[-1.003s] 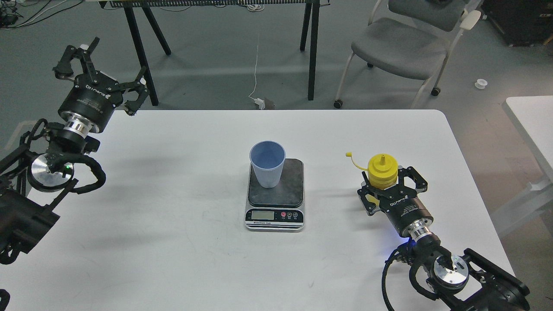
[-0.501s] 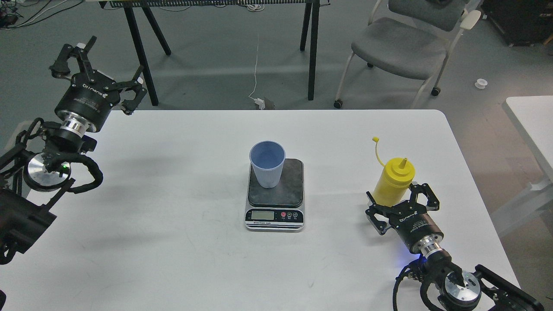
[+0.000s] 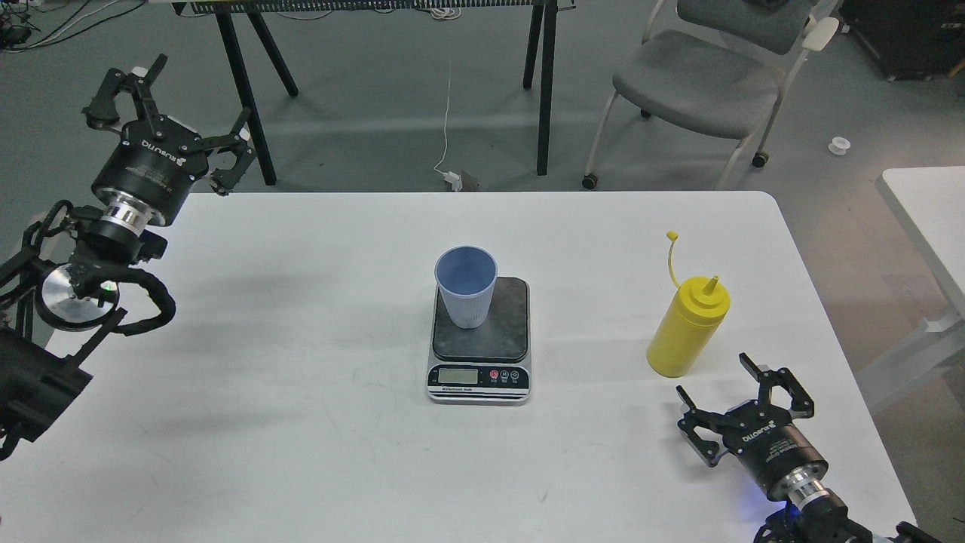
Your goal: Pour seasoning into cup on scale with both arms
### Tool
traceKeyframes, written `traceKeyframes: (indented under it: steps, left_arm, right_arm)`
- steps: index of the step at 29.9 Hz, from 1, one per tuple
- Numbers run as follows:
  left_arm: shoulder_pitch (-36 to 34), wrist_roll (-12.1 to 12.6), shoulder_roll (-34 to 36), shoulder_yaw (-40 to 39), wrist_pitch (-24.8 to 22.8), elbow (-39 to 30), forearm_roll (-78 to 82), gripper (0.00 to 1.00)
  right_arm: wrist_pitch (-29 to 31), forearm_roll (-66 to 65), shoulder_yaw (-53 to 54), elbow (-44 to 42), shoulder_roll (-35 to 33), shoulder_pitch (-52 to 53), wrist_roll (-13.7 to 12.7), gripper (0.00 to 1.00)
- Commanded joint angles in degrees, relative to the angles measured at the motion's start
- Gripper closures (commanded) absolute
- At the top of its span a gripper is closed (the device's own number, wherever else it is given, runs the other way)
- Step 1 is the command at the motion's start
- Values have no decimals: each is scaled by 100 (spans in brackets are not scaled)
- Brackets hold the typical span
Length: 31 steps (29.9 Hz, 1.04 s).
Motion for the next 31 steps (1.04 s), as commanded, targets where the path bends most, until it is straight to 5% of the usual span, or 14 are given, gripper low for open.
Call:
traceKeyframes:
  steps: [1, 13, 24, 31]
  left_arm:
    - [18, -1, 25, -9, -49, 20, 0, 0]
    - [88, -9, -1, -35, -224, 169, -35, 0]
    - [132, -27, -300, -70, -344, 794, -70, 0]
    - [115, -71, -344, -167, -344, 794, -88, 0]
  right_arm:
    - [0, -16, 475, 21, -399, 30, 36, 0]
    - [0, -60, 811, -1752, -646, 2269, -51, 0]
    - [0, -68, 443, -3721, 48, 4124, -34, 0]
    - [0, -68, 275, -3925, 93, 4442, 1, 0]
